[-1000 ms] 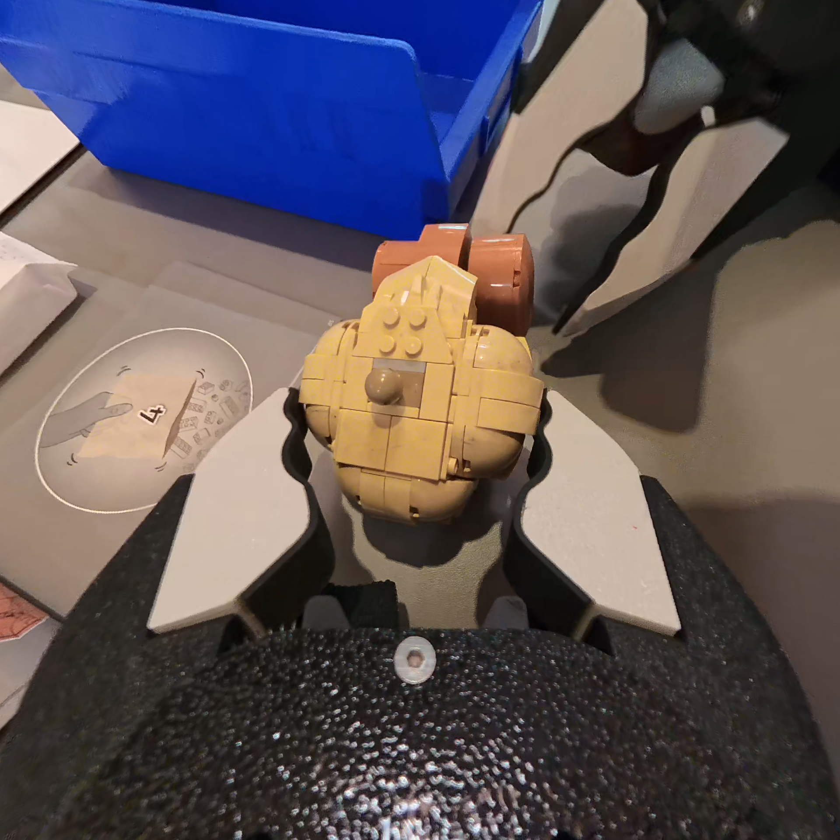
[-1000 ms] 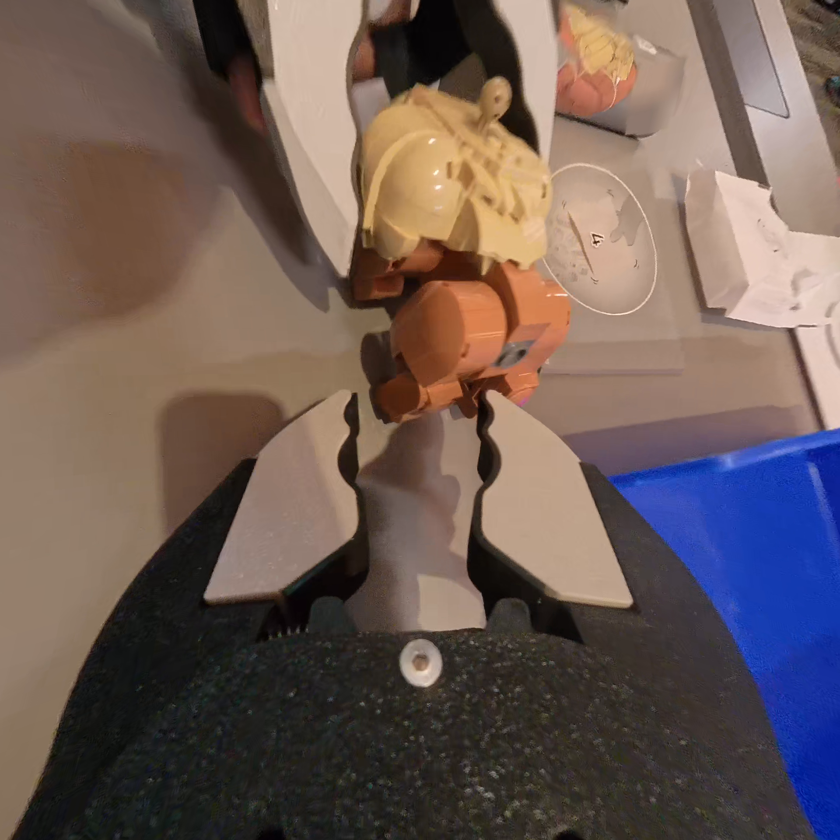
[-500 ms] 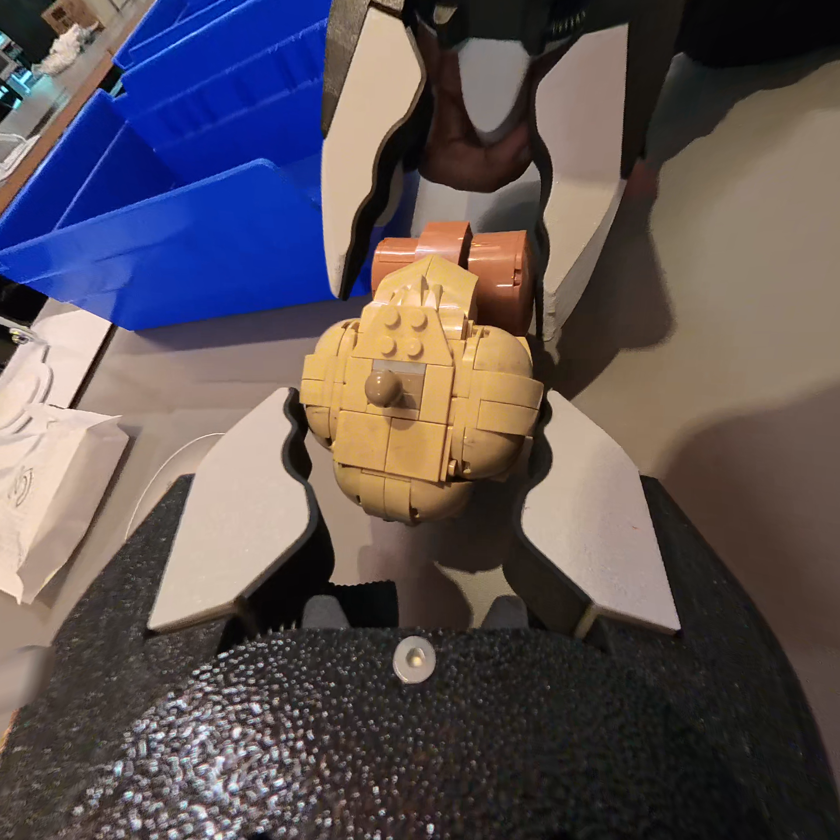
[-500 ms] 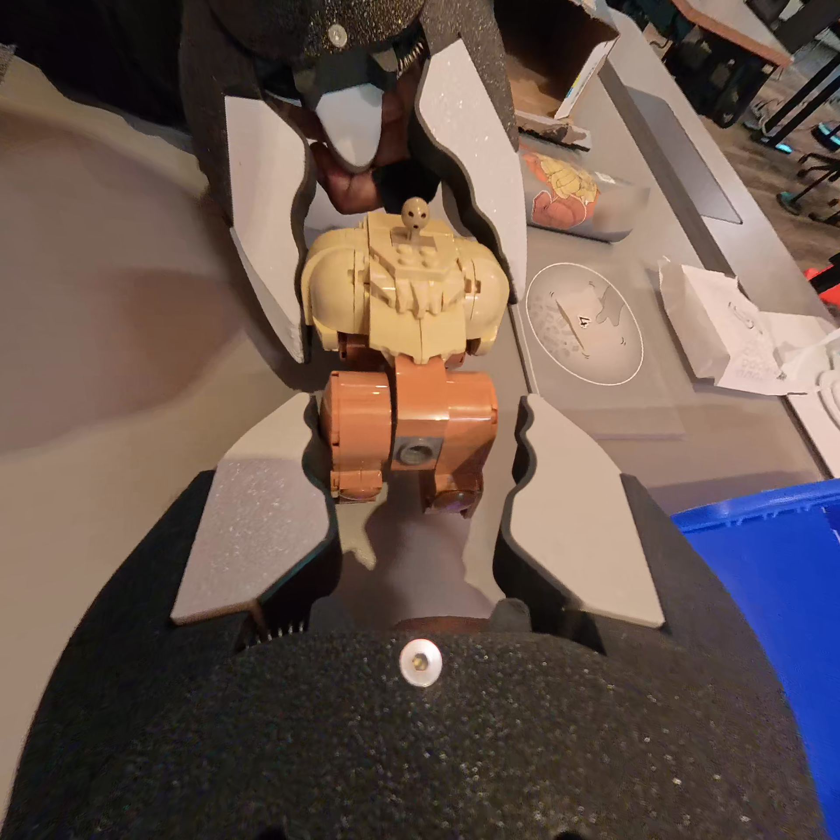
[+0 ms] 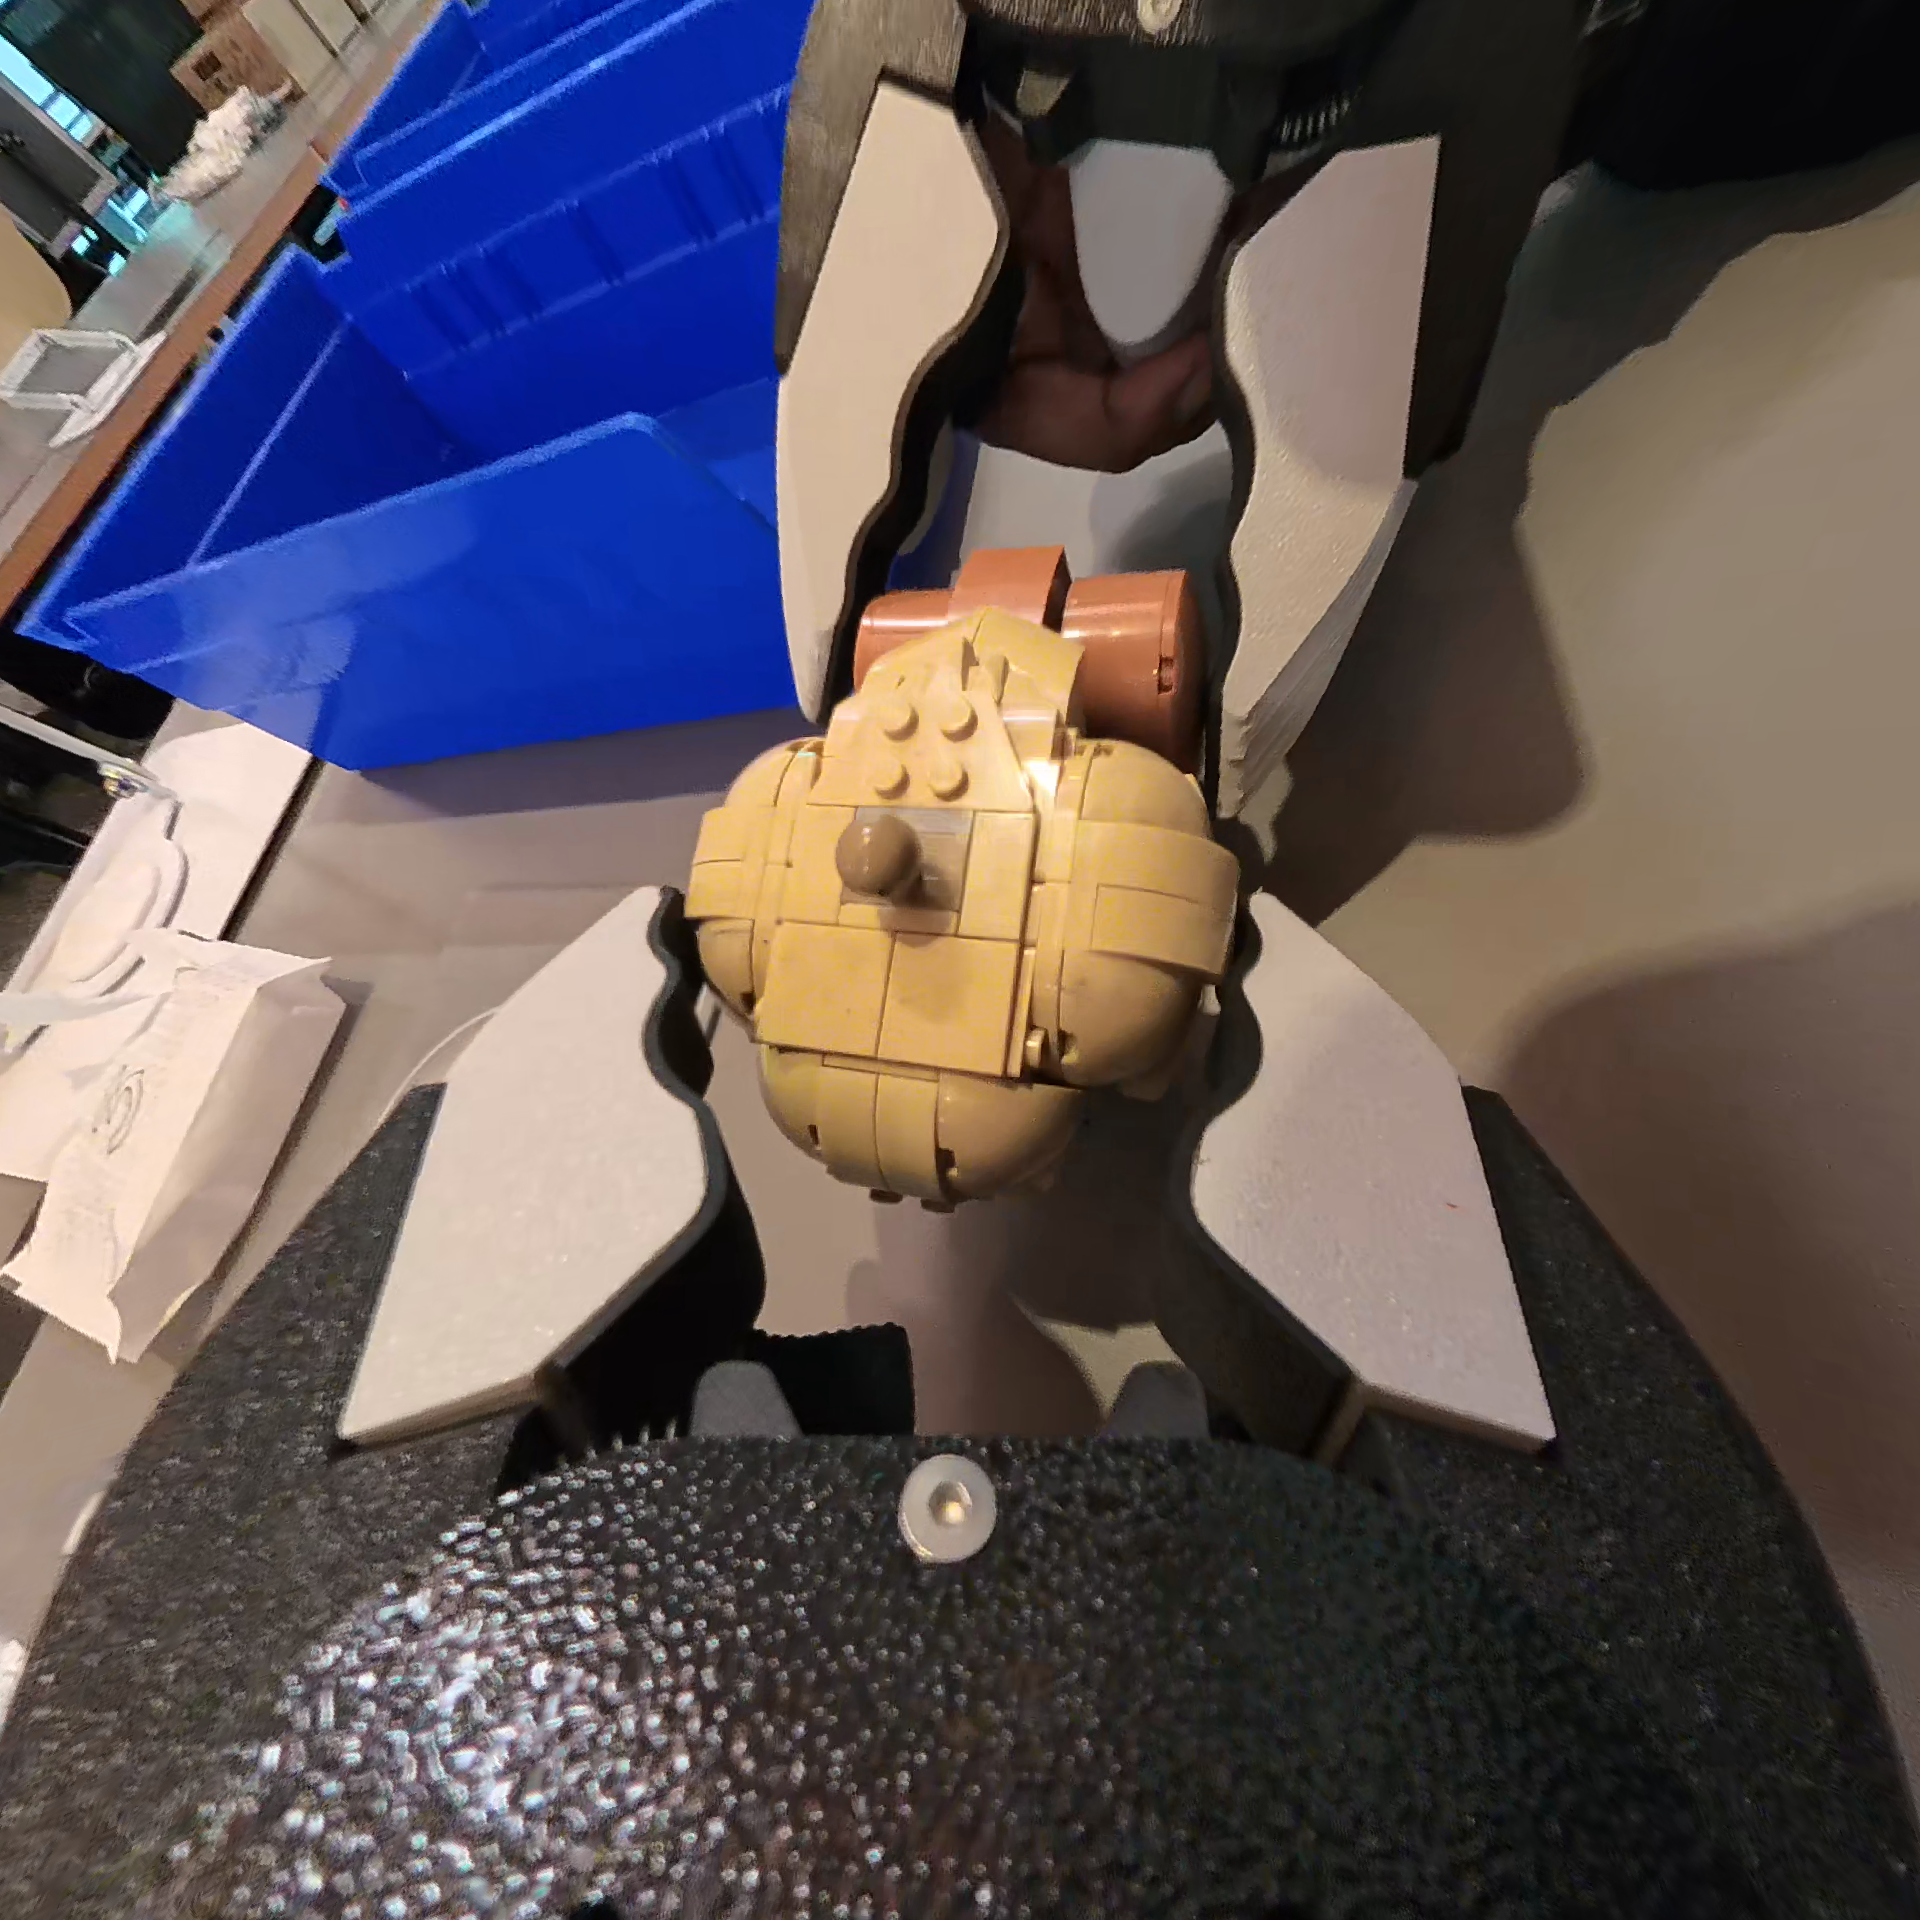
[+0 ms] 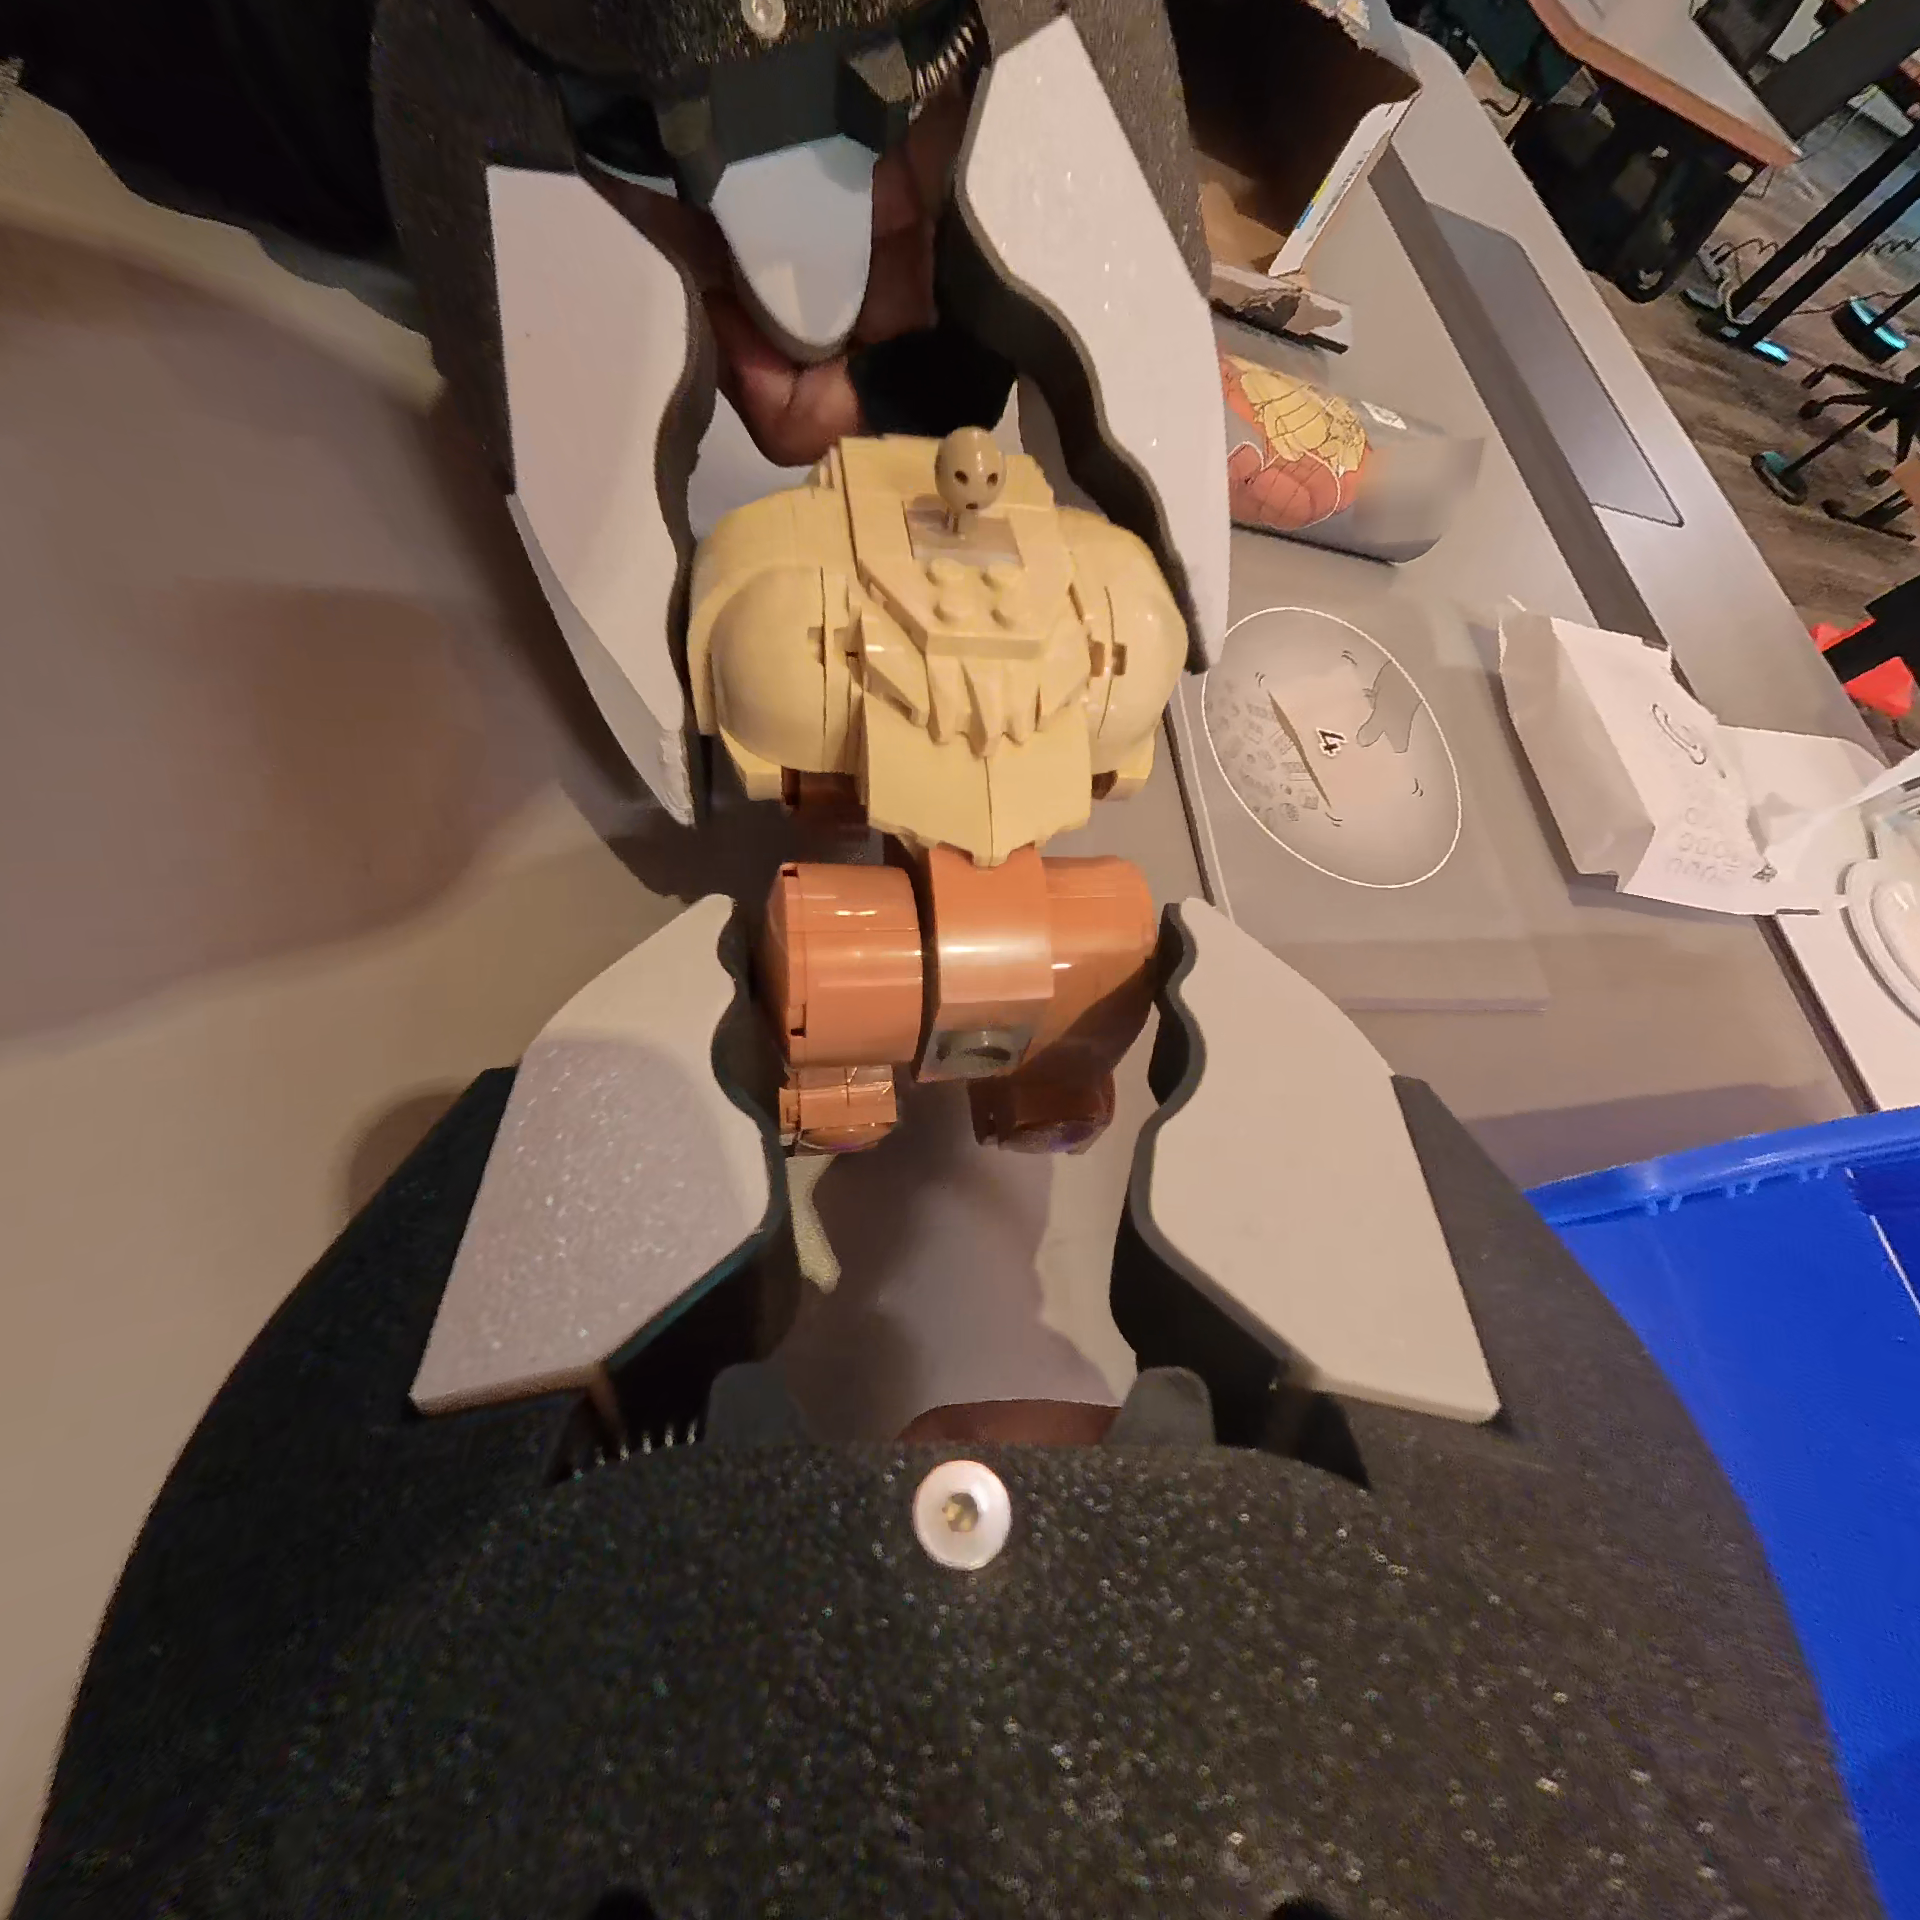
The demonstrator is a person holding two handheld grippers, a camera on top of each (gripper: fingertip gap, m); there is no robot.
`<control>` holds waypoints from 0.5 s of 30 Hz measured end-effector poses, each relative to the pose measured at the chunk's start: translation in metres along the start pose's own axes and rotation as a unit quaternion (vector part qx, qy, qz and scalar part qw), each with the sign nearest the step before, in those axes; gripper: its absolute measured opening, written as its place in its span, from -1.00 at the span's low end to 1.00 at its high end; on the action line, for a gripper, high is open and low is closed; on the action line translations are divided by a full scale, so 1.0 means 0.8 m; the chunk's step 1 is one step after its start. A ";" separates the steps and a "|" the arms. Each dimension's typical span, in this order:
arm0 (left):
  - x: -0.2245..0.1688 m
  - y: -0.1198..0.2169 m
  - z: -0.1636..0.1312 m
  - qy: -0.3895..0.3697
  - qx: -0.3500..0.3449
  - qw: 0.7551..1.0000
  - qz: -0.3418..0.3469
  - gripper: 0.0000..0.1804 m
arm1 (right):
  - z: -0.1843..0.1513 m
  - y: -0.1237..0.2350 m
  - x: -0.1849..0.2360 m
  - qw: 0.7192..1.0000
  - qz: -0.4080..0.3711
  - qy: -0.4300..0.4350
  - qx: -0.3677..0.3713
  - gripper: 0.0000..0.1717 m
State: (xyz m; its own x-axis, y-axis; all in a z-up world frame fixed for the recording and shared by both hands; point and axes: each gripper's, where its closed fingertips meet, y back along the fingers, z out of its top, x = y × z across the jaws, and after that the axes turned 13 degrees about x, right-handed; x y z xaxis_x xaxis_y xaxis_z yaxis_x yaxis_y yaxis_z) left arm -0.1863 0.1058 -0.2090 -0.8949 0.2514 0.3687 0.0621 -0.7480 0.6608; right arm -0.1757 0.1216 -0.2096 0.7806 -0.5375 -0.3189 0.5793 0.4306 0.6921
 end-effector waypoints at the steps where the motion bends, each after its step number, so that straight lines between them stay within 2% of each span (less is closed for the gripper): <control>1: 0.000 0.002 0.003 -0.003 -0.006 1.000 0.002 0.05 | 0.000 0.000 0.000 1.000 0.002 -0.001 0.002 -0.15; 15: -0.001 0.003 0.004 -0.016 -0.014 1.000 0.010 0.05 | -0.001 0.000 0.001 1.000 -0.010 0.013 0.017 -0.15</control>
State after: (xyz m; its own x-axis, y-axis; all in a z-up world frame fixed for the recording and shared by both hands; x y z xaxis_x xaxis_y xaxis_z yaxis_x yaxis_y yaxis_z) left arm -0.1839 0.1057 -0.2061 -0.8790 0.2556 0.4024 0.0671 -0.7693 0.6353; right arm -0.1745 0.1219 -0.2103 0.7751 -0.5263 -0.3496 0.5869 0.3945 0.7071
